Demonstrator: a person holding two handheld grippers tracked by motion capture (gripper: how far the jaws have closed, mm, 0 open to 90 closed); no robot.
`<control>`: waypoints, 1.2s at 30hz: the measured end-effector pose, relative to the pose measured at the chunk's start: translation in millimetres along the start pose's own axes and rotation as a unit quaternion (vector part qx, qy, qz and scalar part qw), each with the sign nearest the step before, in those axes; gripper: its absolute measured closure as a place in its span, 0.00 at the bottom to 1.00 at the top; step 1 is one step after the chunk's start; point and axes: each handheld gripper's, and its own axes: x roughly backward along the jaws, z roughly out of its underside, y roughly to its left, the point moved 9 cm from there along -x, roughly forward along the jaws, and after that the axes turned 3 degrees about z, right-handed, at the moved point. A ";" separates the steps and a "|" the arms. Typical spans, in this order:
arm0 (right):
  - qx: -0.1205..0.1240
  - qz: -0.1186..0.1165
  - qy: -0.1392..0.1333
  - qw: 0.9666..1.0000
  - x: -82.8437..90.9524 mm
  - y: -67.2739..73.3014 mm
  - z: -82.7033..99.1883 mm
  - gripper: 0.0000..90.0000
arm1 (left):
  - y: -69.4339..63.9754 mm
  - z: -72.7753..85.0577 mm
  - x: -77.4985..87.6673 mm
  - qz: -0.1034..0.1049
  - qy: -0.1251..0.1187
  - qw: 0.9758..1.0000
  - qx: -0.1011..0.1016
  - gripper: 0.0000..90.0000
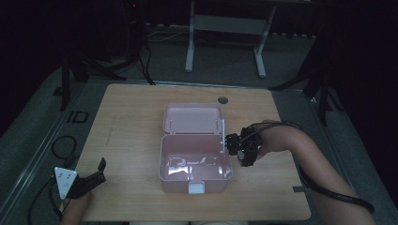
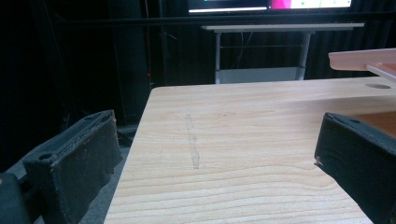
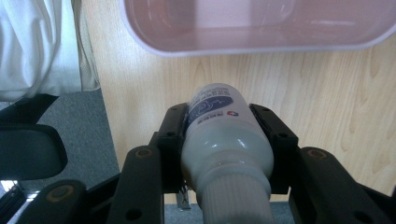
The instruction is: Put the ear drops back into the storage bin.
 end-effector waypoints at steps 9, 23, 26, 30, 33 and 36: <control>0.016 0.009 -0.004 1.000 9.0 -3.2 -19.8 0.66 | 0.4 -0.1 0.2 -0.001 -0.001 1.000 0.000 0.00; 0.040 -0.002 -0.015 0.999 -10.5 -3.6 -54.8 0.66 | 0.3 -0.1 0.3 0.000 0.000 1.000 0.000 0.00; 0.038 -0.005 -0.010 0.999 -19.4 -4.5 -58.9 0.66 | 0.6 0.1 0.2 0.000 0.000 1.000 0.000 0.00; 0.036 -0.008 -0.013 0.999 -29.2 -6.3 -64.8 0.66 | 0.0 0.1 0.0 0.001 0.000 1.000 0.000 0.00; 0.036 -0.011 -0.013 0.999 -36.4 -6.8 -69.0 0.66 | 0.2 0.0 0.2 0.000 0.000 1.000 0.000 0.00; 0.042 -0.016 -0.019 0.999 -45.5 -5.1 -74.9 0.66 | 0.2 0.0 0.2 0.000 0.000 1.000 0.000 0.00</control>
